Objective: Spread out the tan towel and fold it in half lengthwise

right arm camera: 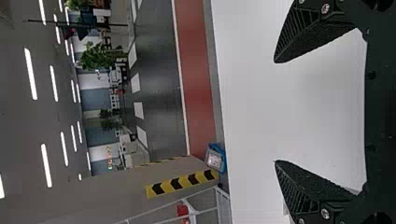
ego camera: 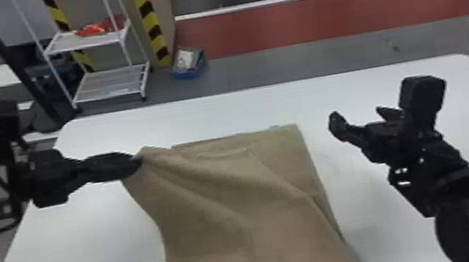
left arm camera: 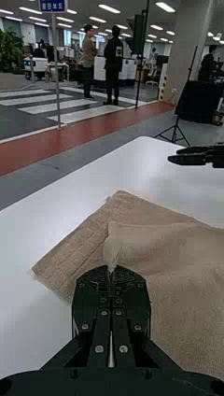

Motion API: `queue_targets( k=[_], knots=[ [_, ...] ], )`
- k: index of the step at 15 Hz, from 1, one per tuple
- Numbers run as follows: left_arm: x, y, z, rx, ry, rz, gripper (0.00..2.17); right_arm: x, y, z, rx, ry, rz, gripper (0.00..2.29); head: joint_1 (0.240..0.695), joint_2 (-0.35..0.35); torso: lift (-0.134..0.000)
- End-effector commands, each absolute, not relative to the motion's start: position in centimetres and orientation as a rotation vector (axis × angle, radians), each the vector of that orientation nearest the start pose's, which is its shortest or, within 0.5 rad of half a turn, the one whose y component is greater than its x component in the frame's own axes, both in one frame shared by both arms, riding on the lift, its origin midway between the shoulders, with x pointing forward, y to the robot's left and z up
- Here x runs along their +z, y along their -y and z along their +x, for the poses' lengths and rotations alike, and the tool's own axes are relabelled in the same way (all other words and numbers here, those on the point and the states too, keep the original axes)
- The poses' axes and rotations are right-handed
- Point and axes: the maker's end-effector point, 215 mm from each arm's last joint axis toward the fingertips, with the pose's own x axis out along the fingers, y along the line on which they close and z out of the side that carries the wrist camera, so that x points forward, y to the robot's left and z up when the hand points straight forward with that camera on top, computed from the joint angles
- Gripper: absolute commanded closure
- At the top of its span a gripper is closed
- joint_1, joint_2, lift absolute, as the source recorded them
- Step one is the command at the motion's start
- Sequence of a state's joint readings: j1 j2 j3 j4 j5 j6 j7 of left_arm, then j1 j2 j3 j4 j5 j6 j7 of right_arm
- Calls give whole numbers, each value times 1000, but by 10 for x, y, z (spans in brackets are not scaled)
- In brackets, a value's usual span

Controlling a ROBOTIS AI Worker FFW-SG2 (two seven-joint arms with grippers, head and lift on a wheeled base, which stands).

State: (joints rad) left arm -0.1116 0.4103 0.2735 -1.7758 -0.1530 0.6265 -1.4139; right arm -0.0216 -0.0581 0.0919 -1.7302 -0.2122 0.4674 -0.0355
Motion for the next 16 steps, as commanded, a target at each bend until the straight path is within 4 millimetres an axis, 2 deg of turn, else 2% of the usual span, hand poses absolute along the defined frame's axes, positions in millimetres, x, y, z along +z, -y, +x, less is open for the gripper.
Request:
queue_targets(
  k=[1, 4, 8, 12, 16],
  knots=[
    [-321, -304, 486, -939, -511, 179, 1409, -387, 140, 610, 189, -315, 139, 113, 695, 125, -123],
    [-325, -304, 479, -952, -518, 184, 1409, -400, 102, 617, 252, -344, 128, 120, 695, 164, -123],
    [-326, -303, 474, -974, -516, 188, 1409, -424, 71, 635, 295, -383, 96, 124, 695, 205, -123],
    [-326, -305, 469, -977, -518, 200, 1409, -435, 70, 663, 294, -409, 39, 127, 695, 226, -123],
    [-328, -306, 467, -980, -523, 197, 1409, -454, 77, 674, 315, -455, -7, 144, 695, 223, -123]
  ],
)
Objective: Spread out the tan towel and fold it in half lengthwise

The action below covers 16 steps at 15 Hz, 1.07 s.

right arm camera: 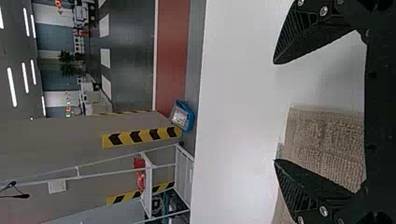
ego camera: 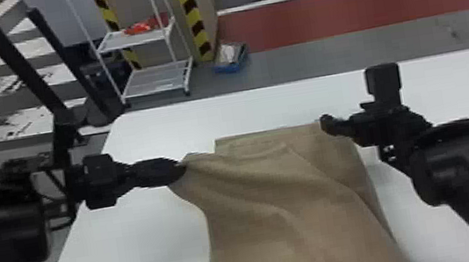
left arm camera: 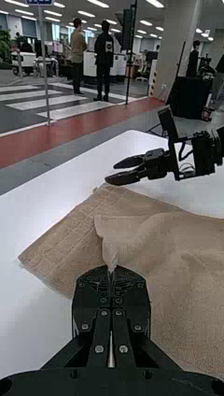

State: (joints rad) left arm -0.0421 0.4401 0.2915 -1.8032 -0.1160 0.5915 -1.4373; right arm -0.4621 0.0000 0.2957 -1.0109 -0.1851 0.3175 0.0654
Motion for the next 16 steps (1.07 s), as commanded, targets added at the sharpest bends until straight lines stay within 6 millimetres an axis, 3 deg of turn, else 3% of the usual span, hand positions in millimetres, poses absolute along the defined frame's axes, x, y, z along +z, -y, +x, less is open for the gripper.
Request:
queue_targets(
  k=[1, 7, 12, 16],
  knots=[
    [-328, -305, 467, -981, -522, 198, 1409, -458, 78, 674, 318, -465, -15, 147, 695, 221, -123],
    [-327, -302, 468, -989, -517, 209, 1409, -454, 75, 684, 352, -444, -32, 289, 695, 212, -123],
    [-328, -302, 466, -992, -520, 207, 1409, -471, 78, 680, 369, -471, -62, 343, 695, 212, -123],
    [-330, -302, 465, -993, -529, 207, 1409, -473, 73, 678, 382, -453, -72, 346, 695, 212, -123]
  ],
)
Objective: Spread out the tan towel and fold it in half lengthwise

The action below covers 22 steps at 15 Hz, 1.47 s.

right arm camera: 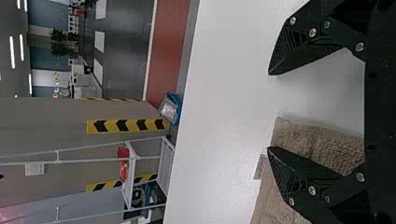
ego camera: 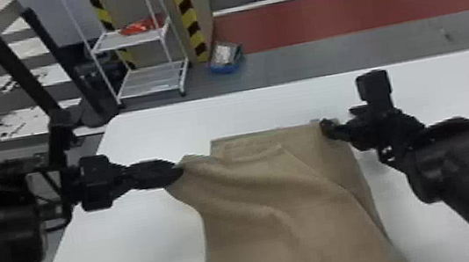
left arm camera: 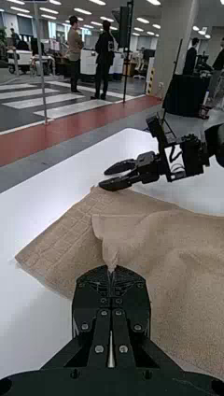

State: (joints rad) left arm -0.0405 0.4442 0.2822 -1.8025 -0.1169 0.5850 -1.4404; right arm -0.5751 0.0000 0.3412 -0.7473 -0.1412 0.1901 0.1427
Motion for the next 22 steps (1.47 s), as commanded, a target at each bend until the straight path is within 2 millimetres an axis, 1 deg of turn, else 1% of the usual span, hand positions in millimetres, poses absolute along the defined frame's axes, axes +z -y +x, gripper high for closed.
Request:
queue_targets(
  k=[1, 5, 7, 8, 9, 10, 12, 13, 15, 16, 17, 18, 19, 20, 22],
  knots=[
    [-331, -302, 464, -994, -529, 205, 1409, -472, 72, 678, 386, -445, -72, 424, 695, 213, -123],
    [-333, -302, 462, -997, -535, 205, 1409, -472, 67, 676, 396, -440, -81, 704, 695, 218, -123],
    [-332, -303, 462, -995, -533, 209, 1409, -470, 65, 676, 398, -429, -80, 991, 695, 221, -123],
    [-332, -304, 461, -994, -534, 208, 1409, -465, 62, 676, 403, -410, -77, 1301, 695, 222, -123],
    [-332, -305, 461, -994, -535, 210, 1409, -463, 64, 678, 398, -405, -70, 1352, 695, 223, -123],
    [-331, -306, 462, -988, -535, 210, 1409, -462, 65, 678, 392, -401, -66, 1352, 695, 225, -123],
    [-331, -309, 466, -972, -530, 211, 1409, -466, 65, 672, 385, -403, -56, 1352, 695, 227, -123],
    [-330, -311, 469, -963, -526, 214, 1409, -462, 67, 670, 376, -395, -41, 1352, 695, 227, -123],
    [-330, -321, 477, -929, -530, 214, 1409, -464, 89, 659, 329, -419, -1, 1352, 695, 229, -123],
    [-331, -328, 483, -910, -532, 214, 1409, -471, 98, 647, 310, -444, 25, 1352, 695, 227, -123],
    [-333, -336, 487, -890, -541, 209, 1409, -476, 114, 636, 283, -460, 41, 1352, 695, 224, -123],
    [-336, -346, 492, -873, -549, 207, 1409, -473, 142, 628, 249, -462, 39, 1352, 695, 222, -123],
    [-340, -354, 495, -863, -559, 207, 1409, -475, 177, 617, 202, -471, 38, 1352, 695, 219, -123],
    [-342, -361, 500, -848, -565, 209, 1409, -475, 208, 608, 160, -472, 42, 1352, 695, 211, -123],
    [-350, -373, 510, -829, -576, 214, 1409, -477, 268, 582, 75, -484, 43, 1352, 695, 180, -123]
  ],
)
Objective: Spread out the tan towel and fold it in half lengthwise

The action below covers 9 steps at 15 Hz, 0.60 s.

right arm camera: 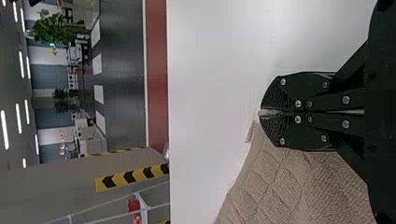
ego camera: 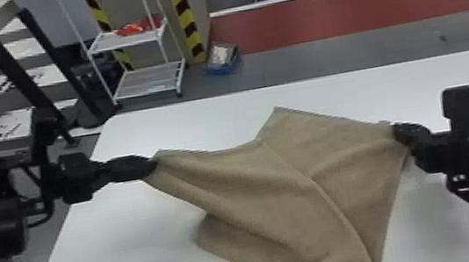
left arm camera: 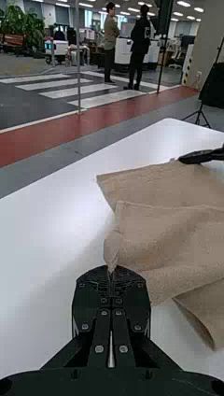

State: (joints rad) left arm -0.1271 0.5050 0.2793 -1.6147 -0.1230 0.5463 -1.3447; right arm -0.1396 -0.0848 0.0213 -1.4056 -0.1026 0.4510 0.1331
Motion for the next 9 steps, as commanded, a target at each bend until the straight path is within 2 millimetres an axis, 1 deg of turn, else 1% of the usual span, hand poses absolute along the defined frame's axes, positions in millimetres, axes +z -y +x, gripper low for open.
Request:
queue_targets(
  k=[1, 2, 4, 5, 6, 7, 9],
  knots=[
    [-355, -378, 515, -814, -586, 210, 1409, -480, 289, 570, 45, -490, 46, 1352, 695, 144, -123],
    [-362, -384, 520, -797, -602, 205, 1409, -485, 317, 555, 3, -507, 51, 1352, 695, 128, -123],
    [-374, -391, 527, -773, -627, 238, 1409, -487, 355, 527, -61, -512, 56, 1352, 695, 96, -123],
    [-381, -397, 530, -749, -642, 264, 1409, -488, 372, 511, -91, -515, 59, 1352, 695, 66, -123],
    [-383, -400, 530, -743, -647, 268, 1409, -486, 386, 497, -114, -516, 64, 1352, 695, 51, -123],
    [-383, -401, 530, -743, -646, 269, 1409, -486, 397, 483, -132, -517, 69, 1352, 695, 41, -123],
    [-380, -407, 530, -736, -647, 272, 1409, -487, 422, 450, -182, -526, 69, 1352, 695, 20, -123]
  ],
)
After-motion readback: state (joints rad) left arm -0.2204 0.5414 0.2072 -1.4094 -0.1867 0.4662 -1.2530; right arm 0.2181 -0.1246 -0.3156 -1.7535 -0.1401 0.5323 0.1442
